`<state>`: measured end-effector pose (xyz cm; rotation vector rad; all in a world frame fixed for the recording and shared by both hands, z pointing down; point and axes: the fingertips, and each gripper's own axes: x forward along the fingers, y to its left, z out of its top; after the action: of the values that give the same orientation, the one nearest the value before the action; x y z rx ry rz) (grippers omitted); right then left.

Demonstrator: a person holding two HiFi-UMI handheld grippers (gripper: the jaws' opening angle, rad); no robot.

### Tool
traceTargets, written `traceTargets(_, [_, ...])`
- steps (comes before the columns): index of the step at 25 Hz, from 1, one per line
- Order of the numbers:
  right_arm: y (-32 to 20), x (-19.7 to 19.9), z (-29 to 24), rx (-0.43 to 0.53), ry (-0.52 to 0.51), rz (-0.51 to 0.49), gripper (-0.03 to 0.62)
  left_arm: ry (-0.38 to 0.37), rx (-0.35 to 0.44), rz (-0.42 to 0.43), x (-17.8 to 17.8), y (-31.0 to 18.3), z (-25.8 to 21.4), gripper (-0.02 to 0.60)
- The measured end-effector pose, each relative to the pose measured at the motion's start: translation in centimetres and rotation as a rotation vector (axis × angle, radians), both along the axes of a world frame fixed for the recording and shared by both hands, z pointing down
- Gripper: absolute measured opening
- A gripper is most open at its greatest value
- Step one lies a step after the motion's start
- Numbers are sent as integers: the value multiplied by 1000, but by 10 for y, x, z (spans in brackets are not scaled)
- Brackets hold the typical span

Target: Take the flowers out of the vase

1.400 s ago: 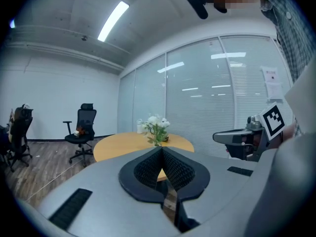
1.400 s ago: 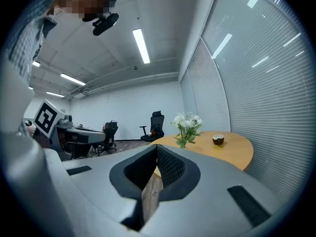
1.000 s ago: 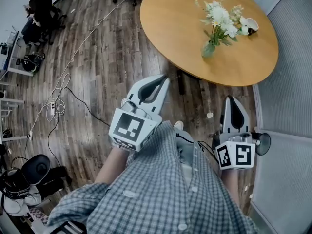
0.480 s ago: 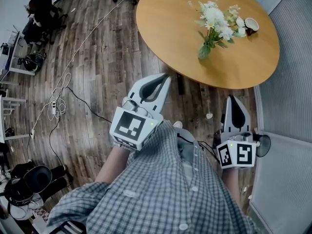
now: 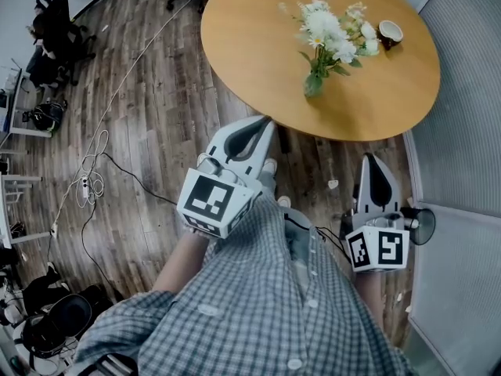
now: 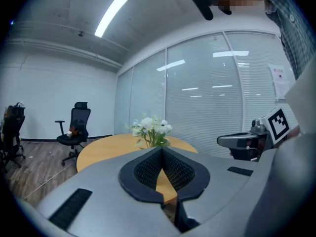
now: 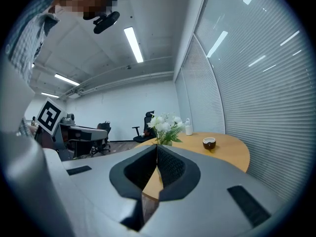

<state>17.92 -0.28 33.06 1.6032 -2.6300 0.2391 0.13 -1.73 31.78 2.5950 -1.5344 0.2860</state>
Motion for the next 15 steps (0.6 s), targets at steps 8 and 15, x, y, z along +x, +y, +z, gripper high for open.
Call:
traceTargets(8, [-23, 4, 3, -10, 0, 51, 11, -33, -9, 88, 16, -34, 11, 8])
traceTargets(15, [-49, -2, 6, -32, 11, 84, 11, -45, -12, 229, 32, -67, 23, 9])
